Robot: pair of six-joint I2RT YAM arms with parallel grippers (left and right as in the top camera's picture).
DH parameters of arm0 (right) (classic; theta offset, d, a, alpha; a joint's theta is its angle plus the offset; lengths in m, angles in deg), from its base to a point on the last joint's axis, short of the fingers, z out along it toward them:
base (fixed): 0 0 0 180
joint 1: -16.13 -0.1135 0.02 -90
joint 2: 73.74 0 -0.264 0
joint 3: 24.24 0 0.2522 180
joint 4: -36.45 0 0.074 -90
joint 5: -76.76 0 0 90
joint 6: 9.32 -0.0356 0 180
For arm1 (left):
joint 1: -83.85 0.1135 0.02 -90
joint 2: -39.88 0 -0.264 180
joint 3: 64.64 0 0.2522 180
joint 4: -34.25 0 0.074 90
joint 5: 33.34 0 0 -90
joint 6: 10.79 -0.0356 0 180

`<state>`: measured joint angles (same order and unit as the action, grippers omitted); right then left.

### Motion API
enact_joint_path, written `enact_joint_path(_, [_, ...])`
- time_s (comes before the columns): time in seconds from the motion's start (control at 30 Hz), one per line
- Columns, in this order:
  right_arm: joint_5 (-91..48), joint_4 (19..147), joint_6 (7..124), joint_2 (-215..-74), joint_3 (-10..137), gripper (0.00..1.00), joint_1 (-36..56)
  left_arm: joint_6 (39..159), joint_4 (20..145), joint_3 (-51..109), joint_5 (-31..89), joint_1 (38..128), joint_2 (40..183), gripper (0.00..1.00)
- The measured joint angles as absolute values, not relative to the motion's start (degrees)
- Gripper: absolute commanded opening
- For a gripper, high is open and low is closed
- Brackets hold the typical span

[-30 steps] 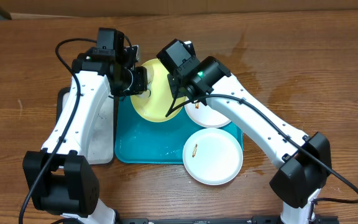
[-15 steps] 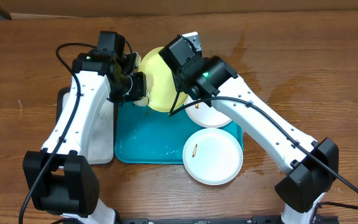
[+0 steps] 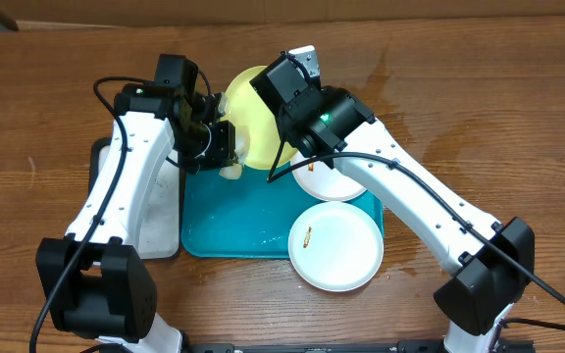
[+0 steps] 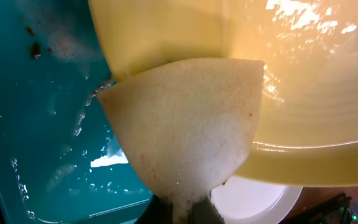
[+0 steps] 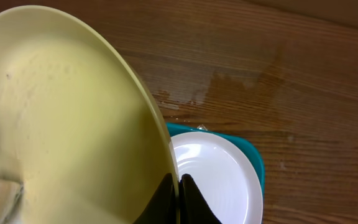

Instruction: Clean dirty plates on tray and stack at the side

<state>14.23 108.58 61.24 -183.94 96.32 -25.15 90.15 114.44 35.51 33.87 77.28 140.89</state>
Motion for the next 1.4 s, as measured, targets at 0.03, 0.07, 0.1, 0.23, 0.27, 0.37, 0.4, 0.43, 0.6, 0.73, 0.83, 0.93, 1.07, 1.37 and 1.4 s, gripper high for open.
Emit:
enact_joint_path(0.03, [14.4,108.4,61.2,-183.9,96.3,0.04,-25.1,89.9,115.1,35.5,33.7,77.3,140.9,0.04])
enact_joint_path(0.07, [14.8,108.3,61.3,-183.9,96.3,0.04,-25.1,89.7,115.8,35.5,33.6,77.3,140.9,0.04])
enact_joint_path(0.1, [14.8,108.3,61.4,-183.9,96.3,0.04,-25.1,89.6,116.2,35.5,33.6,77.3,140.9,0.04])
enact_joint_path(0.23, [15.4,108.2,61.5,-183.9,96.3,0.04,-25.1,89.5,116.3,35.5,34.1,77.3,140.9,0.04])
enact_joint_path(0.27, [15.6,108.2,61.5,-183.9,96.3,0.04,-25.1,89.5,116.2,35.5,34.3,77.3,140.9,0.04])
enact_joint_path(0.37, [16.4,108.1,62.2,-183.9,96.3,0.04,-25.1,89.5,116.5,36.3,34.8,77.8,140.9,0.04])
enact_joint_path(0.4, [16.6,108.1,62.5,-183.9,96.3,0.04,-25.1,89.5,116.7,37.0,34.9,78.0,140.9,0.04])
enact_joint_path(0.43, [16.8,108.1,62.8,-183.9,96.3,0.04,-25.1,89.5,116.8,38.1,35.0,78.4,140.9,0.04])
enact_joint_path(0.6, [17.5,107.6,63.2,-183.9,96.3,0.04,-25.3,89.5,119.4,45.5,35.6,80.6,140.9,0.04])
enact_joint_path(0.73, [19.3,106.8,63.5,-183.9,96.3,0.04,-25.7,89.5,122.6,48.4,36.8,82.2,140.8,0.04])
enact_joint_path(0.83, [21.5,106.3,64.1,-183.9,96.3,0.04,-26.7,89.3,125.0,48.6,39.2,83.8,140.8,0.04])
enact_joint_path(0.93, [25.4,105.0,64.8,-184.1,96.3,0.04,-28.4,89.3,126.3,48.6,41.9,86.7,140.8,0.04])
enact_joint_path(1.07, [33.3,102.4,66.2,-185.7,96.3,0.04,-31.6,89.9,127.7,48.6,46.5,92.0,140.8,0.04])
enact_joint_path(1.37, [55.1,95.0,71.4,-192.9,96.3,0.04,-39.3,91.4,127.1,47.1,53.1,97.5,140.8,0.04])
enact_joint_path(1.4, [57.6,94.6,71.6,-193.2,96.3,0.04,-40.1,91.4,126.5,46.2,53.8,97.4,140.8,0.04])
